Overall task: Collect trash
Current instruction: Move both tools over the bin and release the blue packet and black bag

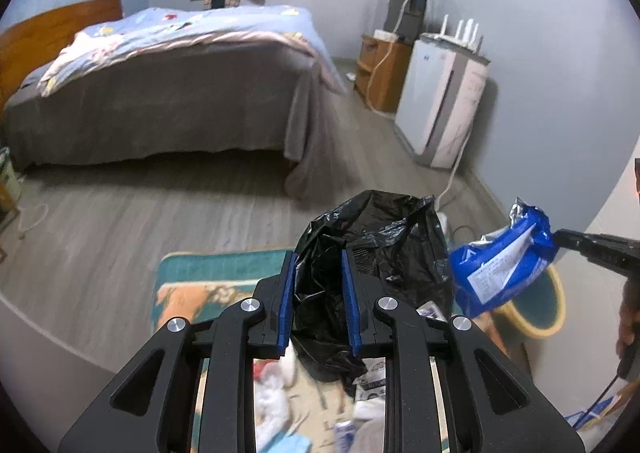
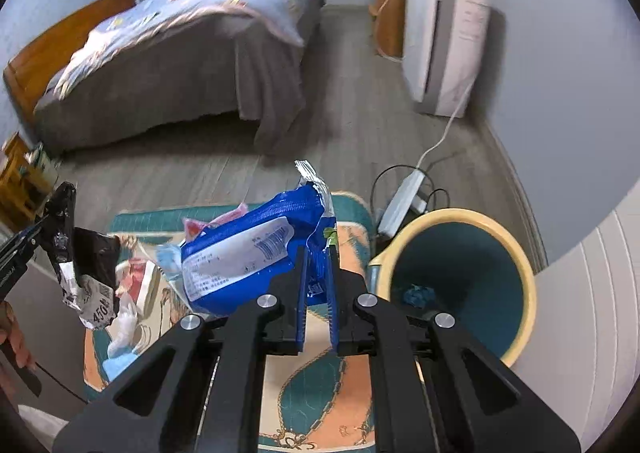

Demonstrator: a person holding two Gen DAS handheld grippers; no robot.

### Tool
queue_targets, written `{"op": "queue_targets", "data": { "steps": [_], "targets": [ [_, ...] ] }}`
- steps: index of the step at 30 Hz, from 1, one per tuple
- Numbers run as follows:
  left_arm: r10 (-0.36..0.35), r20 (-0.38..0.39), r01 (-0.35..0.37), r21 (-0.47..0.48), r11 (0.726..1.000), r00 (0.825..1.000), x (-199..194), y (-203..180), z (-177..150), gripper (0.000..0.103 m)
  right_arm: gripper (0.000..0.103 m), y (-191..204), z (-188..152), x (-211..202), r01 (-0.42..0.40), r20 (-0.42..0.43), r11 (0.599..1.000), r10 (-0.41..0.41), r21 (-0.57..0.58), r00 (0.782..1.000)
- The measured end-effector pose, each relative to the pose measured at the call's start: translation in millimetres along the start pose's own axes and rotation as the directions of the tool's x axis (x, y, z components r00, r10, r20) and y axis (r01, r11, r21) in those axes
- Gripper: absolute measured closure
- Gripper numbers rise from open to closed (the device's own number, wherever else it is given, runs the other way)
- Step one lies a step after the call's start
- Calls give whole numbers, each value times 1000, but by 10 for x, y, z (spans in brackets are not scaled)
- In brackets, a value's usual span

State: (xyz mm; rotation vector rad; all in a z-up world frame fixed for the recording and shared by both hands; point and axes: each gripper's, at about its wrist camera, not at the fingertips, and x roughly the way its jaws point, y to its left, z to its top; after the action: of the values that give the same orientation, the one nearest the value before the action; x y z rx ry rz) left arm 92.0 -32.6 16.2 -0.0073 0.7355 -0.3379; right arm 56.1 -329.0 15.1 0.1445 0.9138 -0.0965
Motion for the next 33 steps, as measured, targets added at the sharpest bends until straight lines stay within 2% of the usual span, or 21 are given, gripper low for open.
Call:
{"op": "queue_targets", "data": {
  "steps": [3,7,15,24,33],
  "targets": [
    [-1,-57,3,24,1000,998,77,-88,28,80,95,-78,-13,-75,6,20,1000,-6,12,1000],
    [16,-98,-10,59,998,995,218,-108,-27,80,95,-169,-31,-61,20,5,999,-20,27,1000],
    [3,-80,1,41,999,997,211,-157,23,80,95,-302,-90,-260,73,53,996,-76,49,996],
    [-49,-74,56,95,994,996,401,-667,91,80,95,-848,-321,-182,133,22,981,-137,143,990],
    [-88,-110,108,196,975,990,698,-1289,-26,80,95,-1541,-393,-47,258,-17,942,-261,215,965]
  ]
}}
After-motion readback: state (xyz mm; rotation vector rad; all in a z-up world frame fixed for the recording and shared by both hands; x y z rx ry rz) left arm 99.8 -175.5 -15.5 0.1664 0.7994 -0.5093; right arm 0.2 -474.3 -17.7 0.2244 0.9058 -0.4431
